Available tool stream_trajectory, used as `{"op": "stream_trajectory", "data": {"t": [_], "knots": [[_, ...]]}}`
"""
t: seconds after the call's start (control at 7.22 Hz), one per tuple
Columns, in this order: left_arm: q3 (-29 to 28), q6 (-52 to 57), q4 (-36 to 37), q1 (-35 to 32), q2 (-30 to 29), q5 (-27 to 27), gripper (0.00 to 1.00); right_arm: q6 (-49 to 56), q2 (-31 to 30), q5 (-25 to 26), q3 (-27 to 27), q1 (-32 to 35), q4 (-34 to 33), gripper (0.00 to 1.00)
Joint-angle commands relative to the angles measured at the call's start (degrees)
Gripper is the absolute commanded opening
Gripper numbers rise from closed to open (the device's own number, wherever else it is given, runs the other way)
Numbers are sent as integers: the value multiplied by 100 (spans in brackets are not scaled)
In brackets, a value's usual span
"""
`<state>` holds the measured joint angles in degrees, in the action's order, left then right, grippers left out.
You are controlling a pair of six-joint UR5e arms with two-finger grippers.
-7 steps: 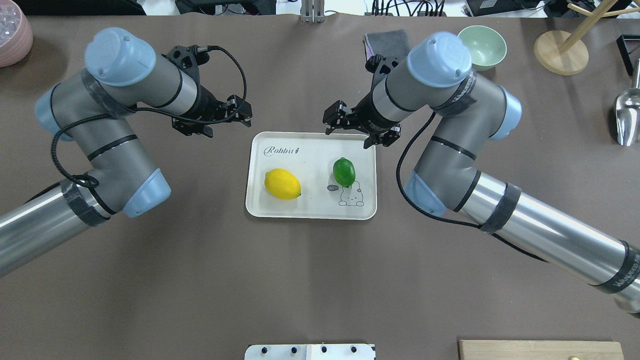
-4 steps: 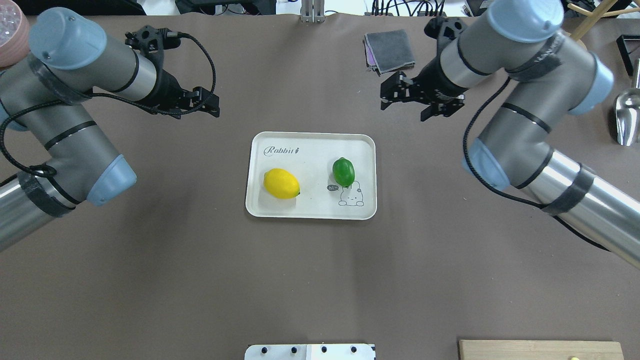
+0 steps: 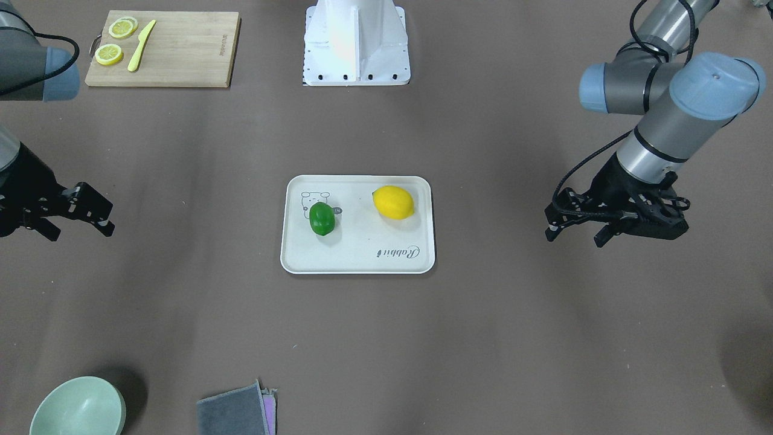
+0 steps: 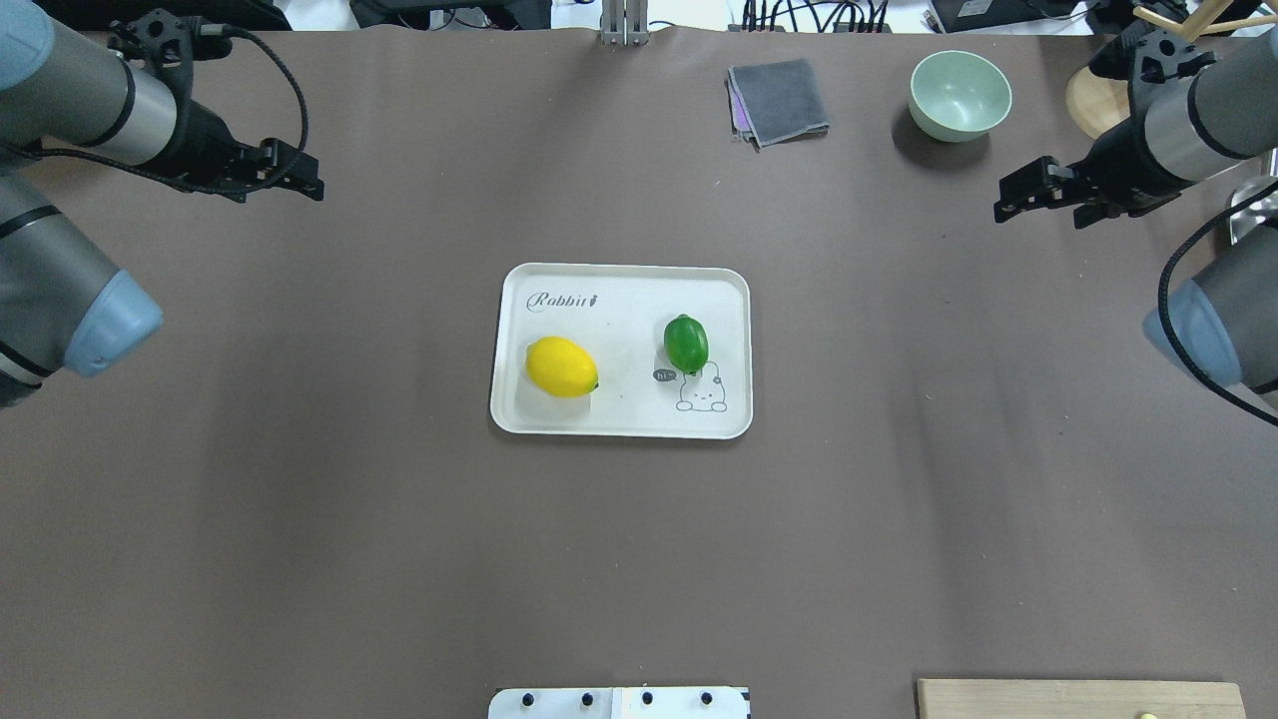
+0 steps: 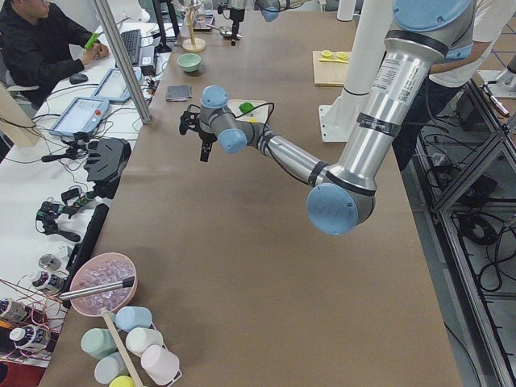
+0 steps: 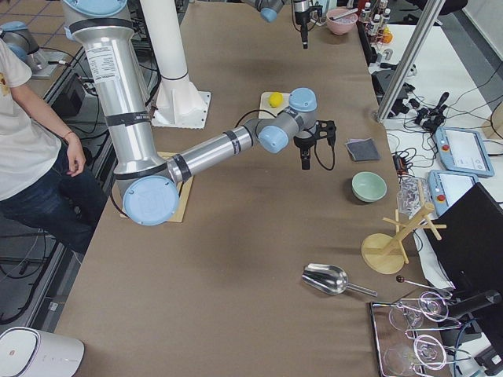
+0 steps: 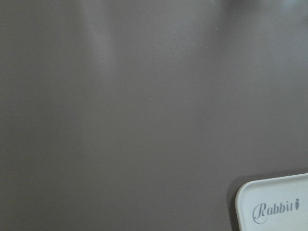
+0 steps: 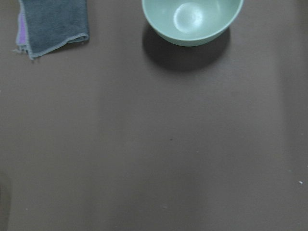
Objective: Place all lemons on tray
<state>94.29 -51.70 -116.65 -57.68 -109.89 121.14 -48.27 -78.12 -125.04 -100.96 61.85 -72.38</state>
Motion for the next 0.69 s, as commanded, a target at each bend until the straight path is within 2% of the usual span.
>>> {"op": "stream_trajectory", "data": {"t": [0.0,0.28,0.42,0.55], "knots": [[-16,1057,-114,-645,528,-12,98,411,-421,-187,-2,336,-75,100],[-16,2413,455,-1173,837,110,98,2433,-870,-232,-11,861,-721,100],[-25,2871,633,-1489,1064,137,98,3176,-985,-258,-46,1151,-1152,100],[-34,3337,730,-1797,1353,442,98,3601,-1239,-467,-38,1398,-1252,100]]}}
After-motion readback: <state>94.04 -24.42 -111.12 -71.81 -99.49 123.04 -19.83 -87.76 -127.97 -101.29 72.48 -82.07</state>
